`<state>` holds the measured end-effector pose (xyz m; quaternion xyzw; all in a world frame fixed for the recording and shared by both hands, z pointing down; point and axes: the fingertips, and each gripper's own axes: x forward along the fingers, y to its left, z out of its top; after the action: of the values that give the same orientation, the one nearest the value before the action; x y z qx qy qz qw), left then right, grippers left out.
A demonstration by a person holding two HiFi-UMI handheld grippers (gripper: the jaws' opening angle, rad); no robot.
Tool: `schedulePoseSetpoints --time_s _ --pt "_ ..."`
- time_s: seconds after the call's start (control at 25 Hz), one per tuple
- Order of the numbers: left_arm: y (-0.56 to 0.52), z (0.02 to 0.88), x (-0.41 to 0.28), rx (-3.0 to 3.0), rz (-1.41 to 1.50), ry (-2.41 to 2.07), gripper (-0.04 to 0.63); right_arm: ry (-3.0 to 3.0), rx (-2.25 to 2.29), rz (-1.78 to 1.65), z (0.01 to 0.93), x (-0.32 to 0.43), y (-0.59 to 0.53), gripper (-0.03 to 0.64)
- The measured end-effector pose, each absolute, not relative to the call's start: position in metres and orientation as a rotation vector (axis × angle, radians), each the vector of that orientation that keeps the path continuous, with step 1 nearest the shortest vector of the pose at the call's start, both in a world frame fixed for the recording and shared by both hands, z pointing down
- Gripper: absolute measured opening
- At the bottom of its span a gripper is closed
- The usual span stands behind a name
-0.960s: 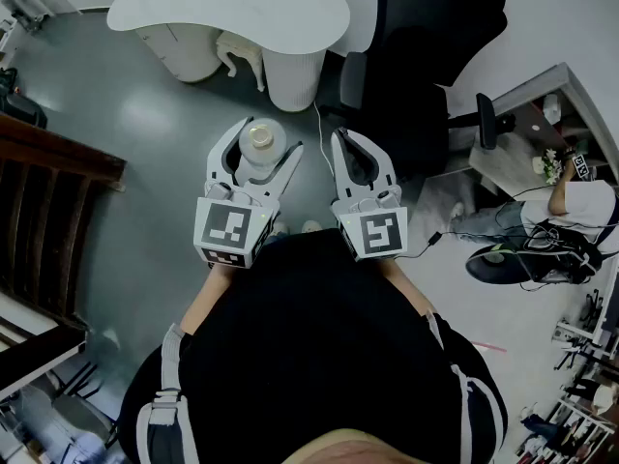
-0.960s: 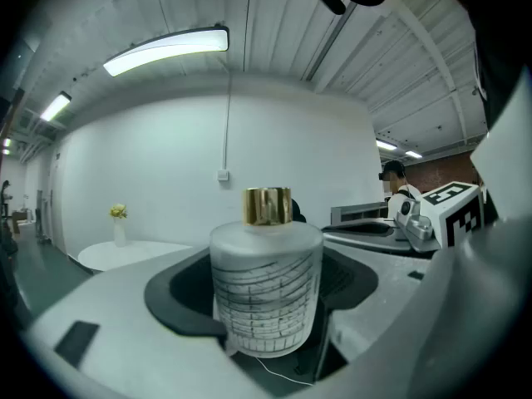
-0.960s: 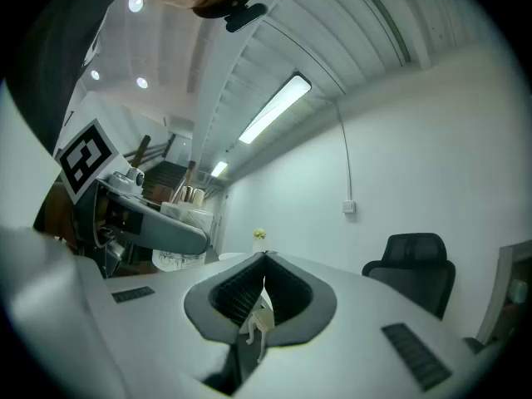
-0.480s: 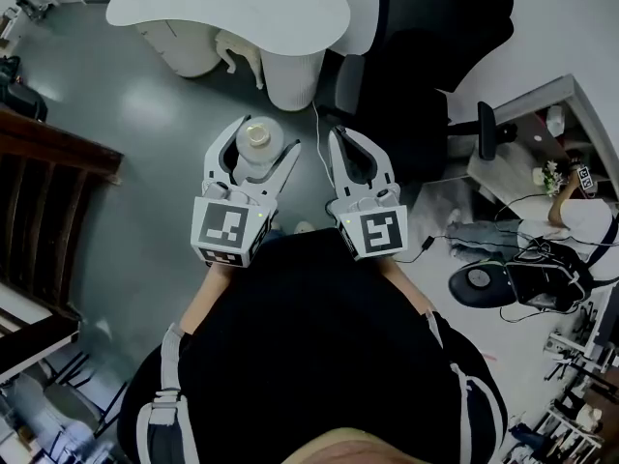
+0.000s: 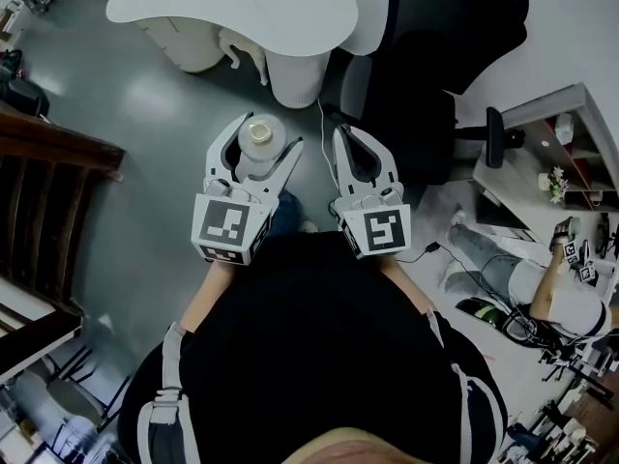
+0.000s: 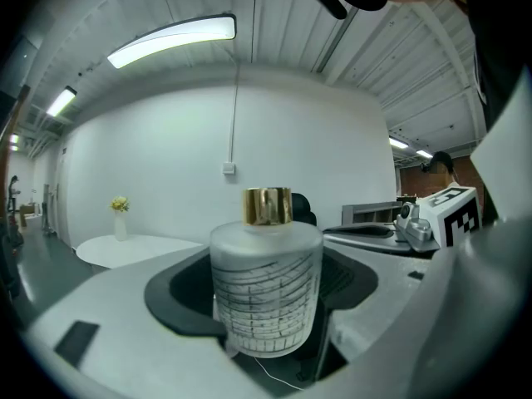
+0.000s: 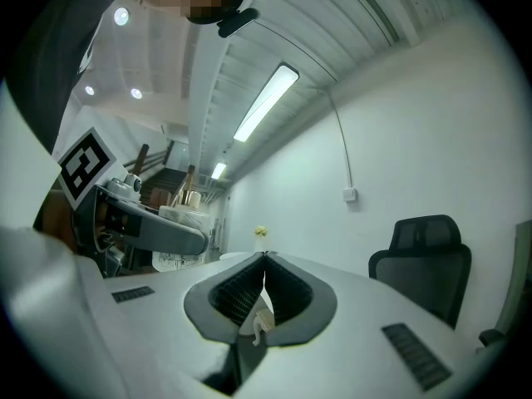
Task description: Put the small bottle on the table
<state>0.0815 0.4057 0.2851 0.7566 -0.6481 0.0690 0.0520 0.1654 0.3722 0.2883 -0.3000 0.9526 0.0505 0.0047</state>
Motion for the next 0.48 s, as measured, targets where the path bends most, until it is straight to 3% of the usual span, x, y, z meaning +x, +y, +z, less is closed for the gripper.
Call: schedulePoseSetpoints --time_s 0.48 --pt "0.305 0.289 0.014 2.383 0.209 -1.874 0.336 2.958 -1.07 0.165 0.295 0.1 0.277 0.023"
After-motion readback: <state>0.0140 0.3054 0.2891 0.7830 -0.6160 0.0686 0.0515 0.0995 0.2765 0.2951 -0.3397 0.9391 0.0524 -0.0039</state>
